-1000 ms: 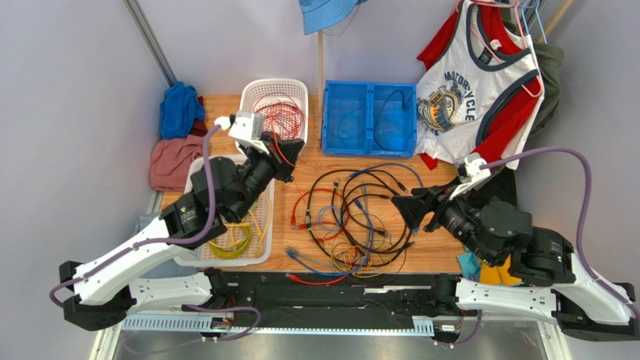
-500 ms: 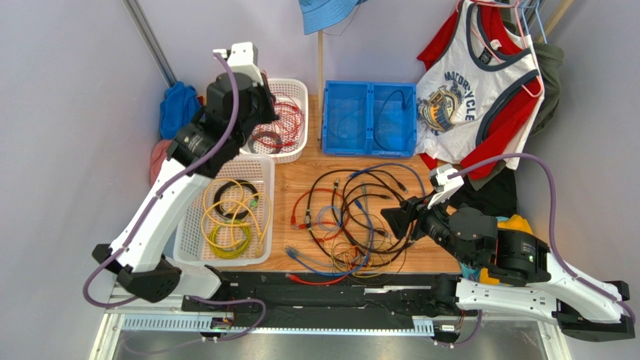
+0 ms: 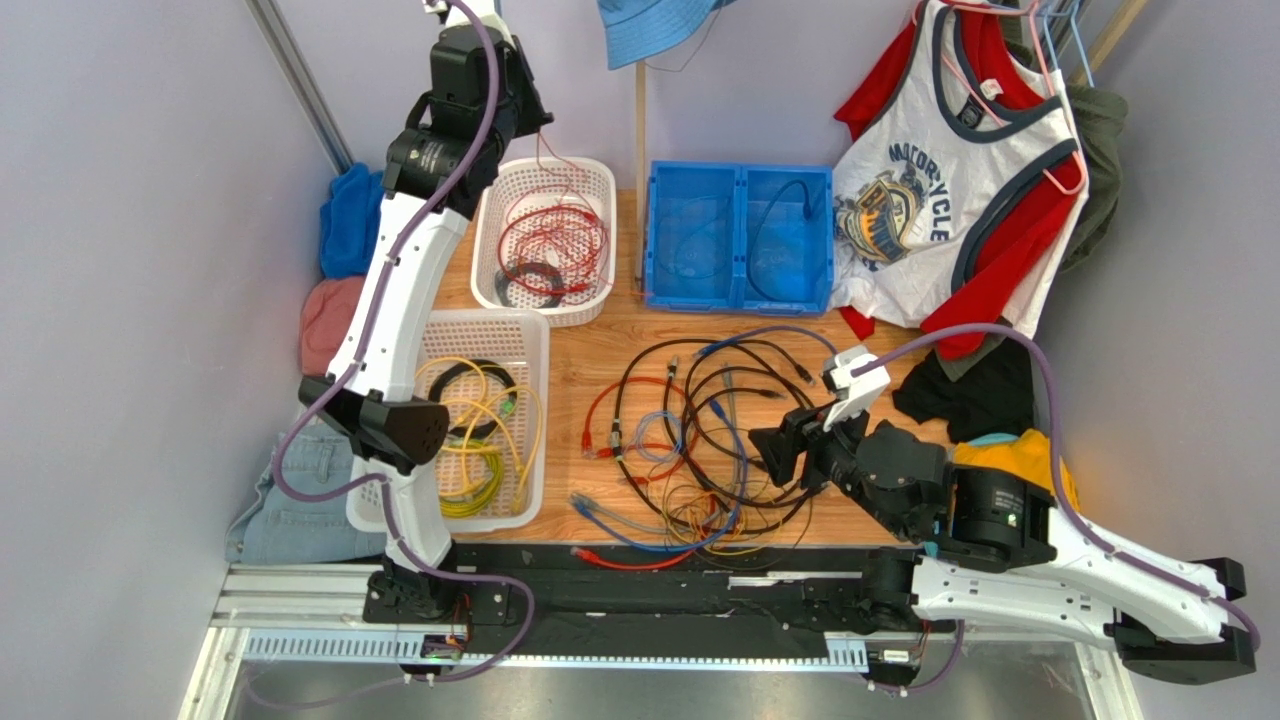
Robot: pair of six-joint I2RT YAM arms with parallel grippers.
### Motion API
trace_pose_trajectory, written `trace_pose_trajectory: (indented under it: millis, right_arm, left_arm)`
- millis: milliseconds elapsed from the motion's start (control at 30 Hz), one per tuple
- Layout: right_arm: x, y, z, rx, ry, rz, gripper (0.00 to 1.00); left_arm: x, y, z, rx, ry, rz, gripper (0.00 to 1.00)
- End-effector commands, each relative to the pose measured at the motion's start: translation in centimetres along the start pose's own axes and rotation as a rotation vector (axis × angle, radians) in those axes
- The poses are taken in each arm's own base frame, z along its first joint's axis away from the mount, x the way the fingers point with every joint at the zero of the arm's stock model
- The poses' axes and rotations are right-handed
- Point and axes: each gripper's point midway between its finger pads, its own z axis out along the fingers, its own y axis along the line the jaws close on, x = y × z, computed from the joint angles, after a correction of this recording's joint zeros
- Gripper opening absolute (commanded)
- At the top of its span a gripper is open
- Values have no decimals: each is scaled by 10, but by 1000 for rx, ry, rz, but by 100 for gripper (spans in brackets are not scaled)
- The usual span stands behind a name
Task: Untangle the cables
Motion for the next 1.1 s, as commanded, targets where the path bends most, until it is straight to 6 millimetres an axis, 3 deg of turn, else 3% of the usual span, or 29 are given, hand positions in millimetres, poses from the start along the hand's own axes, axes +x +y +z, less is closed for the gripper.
trace_pose_trajectory:
  millis: [0,100,300,500,600,633,733,767,800,833,867,900,967,1000,1033,1067]
  right_arm:
    - [-14,1,8,21,-64,-16,59]
    - [-5,6,14,9,-46,-15,59]
    - [12,10,25,4,-20,-15,58]
    - [14,9,29,14,-22,-15,58]
    - [14,8,29,21,-17,-20,58]
    - [13,7,29,25,-20,-18,58]
    - [12,5,27,32,-23,-12,58]
    - [12,3,26,36,-25,-9,58]
    - [10,3,25,35,-31,-4,58]
    - [11,2,25,38,-32,-4,58]
    - [10,1,25,40,-35,1,58]
    - [10,1,25,42,-36,3,58]
    - [9,0,25,52,-41,6,58]
    - [9,-1,25,57,-40,12,58]
    - [8,-4,24,71,-47,17,57]
    - [8,-5,24,76,-50,25,57]
  left_arm:
    - [-34,1,14,40,-114,-16,0]
    - [-36,13,32,10,-139,-9,0]
    - [-4,38,69,-44,-80,-4,0]
    - [68,51,107,-70,60,5,0]
    - [98,53,117,-60,141,11,1]
    - [100,54,116,-67,153,0,31]
    - [83,58,101,-107,137,-18,60]
    - [75,58,95,-110,118,-23,64]
    - [48,52,76,-95,63,-35,84]
    - [35,46,65,-82,29,-30,92]
    - [28,42,57,-74,-2,-21,93]
    - [0,37,30,-77,-75,-13,93]
    - [-6,13,5,-36,-108,53,94]
    - [-24,5,-23,-13,-154,60,94]
    - [-21,-14,-40,16,-161,89,94]
    - [-3,-19,-45,28,-136,109,95]
